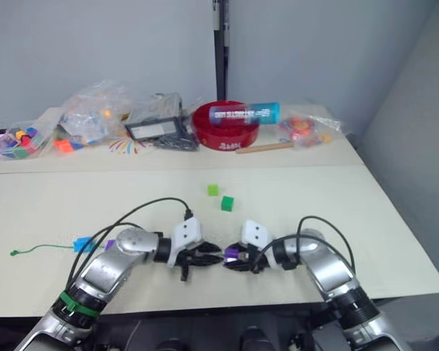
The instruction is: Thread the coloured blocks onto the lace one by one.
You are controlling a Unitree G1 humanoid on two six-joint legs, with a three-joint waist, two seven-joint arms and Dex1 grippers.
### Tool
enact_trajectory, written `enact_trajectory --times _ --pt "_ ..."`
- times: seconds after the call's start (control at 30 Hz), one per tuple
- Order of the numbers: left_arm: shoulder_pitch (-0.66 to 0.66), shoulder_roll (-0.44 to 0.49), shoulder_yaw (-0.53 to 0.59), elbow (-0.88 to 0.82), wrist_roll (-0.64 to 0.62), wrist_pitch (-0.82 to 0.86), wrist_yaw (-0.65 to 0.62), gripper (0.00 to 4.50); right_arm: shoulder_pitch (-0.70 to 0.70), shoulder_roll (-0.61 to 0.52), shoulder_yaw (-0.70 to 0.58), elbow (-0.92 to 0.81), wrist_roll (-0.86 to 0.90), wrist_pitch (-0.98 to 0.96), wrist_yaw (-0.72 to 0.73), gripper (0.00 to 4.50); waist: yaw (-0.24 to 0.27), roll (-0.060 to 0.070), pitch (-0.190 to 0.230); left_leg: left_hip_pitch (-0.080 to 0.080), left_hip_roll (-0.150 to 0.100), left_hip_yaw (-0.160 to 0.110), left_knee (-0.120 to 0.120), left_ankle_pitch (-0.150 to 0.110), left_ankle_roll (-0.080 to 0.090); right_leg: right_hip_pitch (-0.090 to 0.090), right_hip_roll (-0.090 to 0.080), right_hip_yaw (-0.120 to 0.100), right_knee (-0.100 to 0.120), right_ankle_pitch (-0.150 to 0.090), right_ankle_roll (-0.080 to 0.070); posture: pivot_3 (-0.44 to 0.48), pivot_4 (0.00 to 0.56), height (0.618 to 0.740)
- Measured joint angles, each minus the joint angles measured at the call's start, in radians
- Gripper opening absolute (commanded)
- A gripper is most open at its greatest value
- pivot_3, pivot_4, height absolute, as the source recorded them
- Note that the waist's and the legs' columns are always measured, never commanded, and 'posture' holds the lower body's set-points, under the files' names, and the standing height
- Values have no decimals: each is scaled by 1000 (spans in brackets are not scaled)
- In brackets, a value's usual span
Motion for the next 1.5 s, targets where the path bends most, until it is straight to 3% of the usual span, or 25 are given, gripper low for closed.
enact_trajectory --times 0.07,0.2,0.37,0.67,0.7,1.07,1.43,1.47,1.5 --pt "16 32 16 -26 -5 6 -4 3024 -1 0 1 0 0 0 0 1387 0 0 0 0 0 0 0 0 0 0 0 0 0 0 0 0 150 731" --pt "60 93 43 -56 -21 10 -22 3024 -3 0 2 2 0 -1 -1 1387 -1 0 0 0 0 0 0 0 0 0 0 0 0 0 0 0 150 731" --pt "78 68 29 -43 -14 -4 -8 3024 -3 -2 2 2 0 0 -1 1387 1 0 0 0 0 0 0 0 0 0 0 0 0 0 0 0 150 731" --pt "69 36 26 -17 -1 -18 5 202 -3 -3 2 0 0 0 -3 1387 2 0 0 0 0 0 0 0 0 0 0 0 0 0 0 0 150 731" --pt "69 36 26 -16 -1 -18 5 45 -3 -3 2 0 0 1 -4 1387 2 0 0 0 0 0 0 0 0 0 0 0 0 0 0 0 150 731" --pt "35 -29 -32 1 2 -18 6 45 -2 -5 3 -5 0 2 -11 1387 5 0 0 0 0 0 0 0 0 0 0 0 0 0 0 0 150 731" --pt "20 -27 -37 21 31 -34 11 45 -27 8 11 13 -4 15 -17 1387 0 0 0 0 0 0 0 0 0 0 0 0 0 0 0 0 150 731" --pt "20 -27 -36 21 31 -34 12 590 -29 10 12 13 -6 16 -18 1387 -1 0 0 0 0 0 0 0 0 0 0 0 0 0 0 0 150 731" --pt "20 -27 -33 20 32 -34 17 871 -30 11 13 13 -6 17 -18 1887 -2 0 0 0 0 0 0 0 0 0 0 0 0 0 0 0 150 731"
